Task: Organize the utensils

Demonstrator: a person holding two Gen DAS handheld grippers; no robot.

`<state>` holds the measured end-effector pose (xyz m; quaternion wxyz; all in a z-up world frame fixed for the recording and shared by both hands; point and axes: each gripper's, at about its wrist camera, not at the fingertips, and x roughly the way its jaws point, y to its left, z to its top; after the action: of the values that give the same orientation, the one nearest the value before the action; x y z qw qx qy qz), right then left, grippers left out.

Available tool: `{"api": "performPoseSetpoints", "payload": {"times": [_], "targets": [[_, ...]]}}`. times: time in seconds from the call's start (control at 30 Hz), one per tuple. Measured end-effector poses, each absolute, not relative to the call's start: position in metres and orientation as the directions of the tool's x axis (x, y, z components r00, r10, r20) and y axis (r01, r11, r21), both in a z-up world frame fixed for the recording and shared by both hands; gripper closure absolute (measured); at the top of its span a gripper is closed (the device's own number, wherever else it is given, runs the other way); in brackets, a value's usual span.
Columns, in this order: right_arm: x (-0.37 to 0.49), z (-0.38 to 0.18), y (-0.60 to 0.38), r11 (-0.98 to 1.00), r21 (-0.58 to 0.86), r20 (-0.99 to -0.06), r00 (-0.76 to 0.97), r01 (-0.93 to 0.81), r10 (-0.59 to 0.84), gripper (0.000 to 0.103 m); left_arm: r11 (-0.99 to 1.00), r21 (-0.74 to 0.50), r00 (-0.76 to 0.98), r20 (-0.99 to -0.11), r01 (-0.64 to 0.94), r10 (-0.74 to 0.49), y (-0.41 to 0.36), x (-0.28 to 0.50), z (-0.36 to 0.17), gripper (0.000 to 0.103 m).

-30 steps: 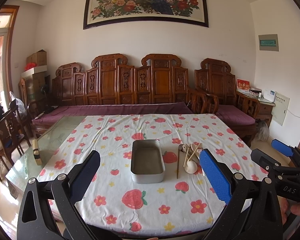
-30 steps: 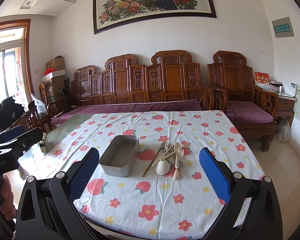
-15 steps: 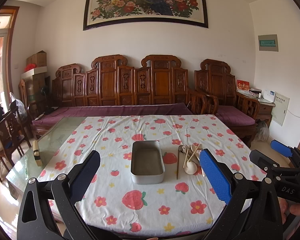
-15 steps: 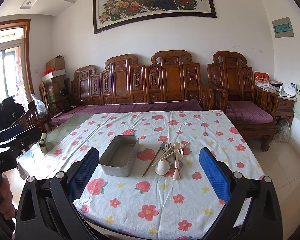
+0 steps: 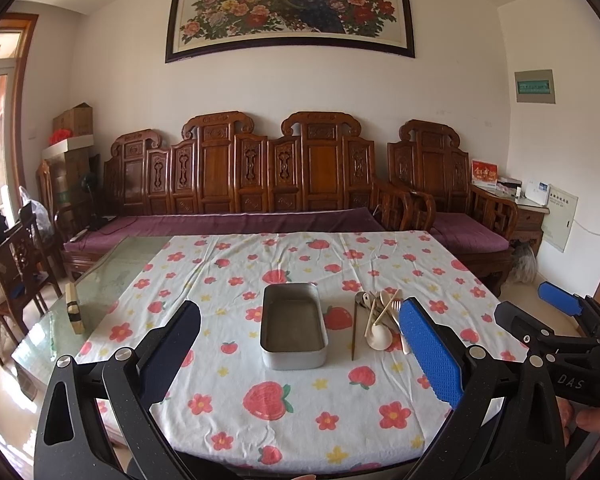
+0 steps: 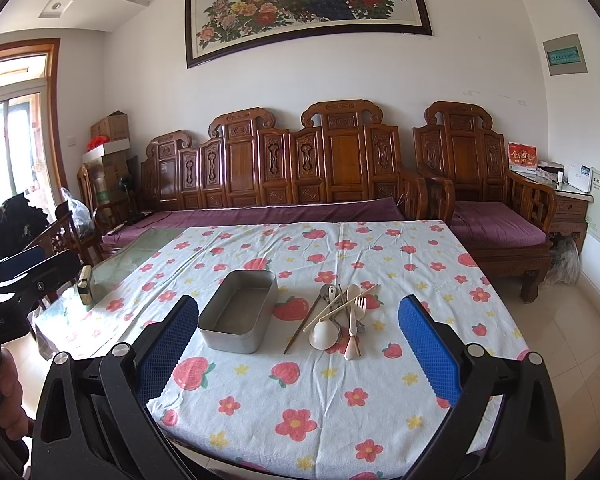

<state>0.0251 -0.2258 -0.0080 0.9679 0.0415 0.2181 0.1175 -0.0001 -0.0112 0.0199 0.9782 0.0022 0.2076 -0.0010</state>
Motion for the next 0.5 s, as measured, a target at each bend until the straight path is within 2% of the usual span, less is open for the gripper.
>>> {"api": "performPoseSetpoints", "payload": {"times": [0.13, 0.5], "targets": [[0.025, -0.008, -0.226, 0.969, 0.132, -0.413, 0.877, -0.209, 0.245, 0.003, 1.000, 0.004, 0.915, -0.404, 0.009, -0.006, -0.008, -0.004, 0.036, 0.006], [0.024, -0.008, -0.226, 0.969, 0.131, -0.414, 0.877, -0.209, 0.245, 0.003, 1.000, 0.006, 0.914, -0.405, 0.010, -0.007, -0.010, -0.006, 0.034, 0.006]]}}
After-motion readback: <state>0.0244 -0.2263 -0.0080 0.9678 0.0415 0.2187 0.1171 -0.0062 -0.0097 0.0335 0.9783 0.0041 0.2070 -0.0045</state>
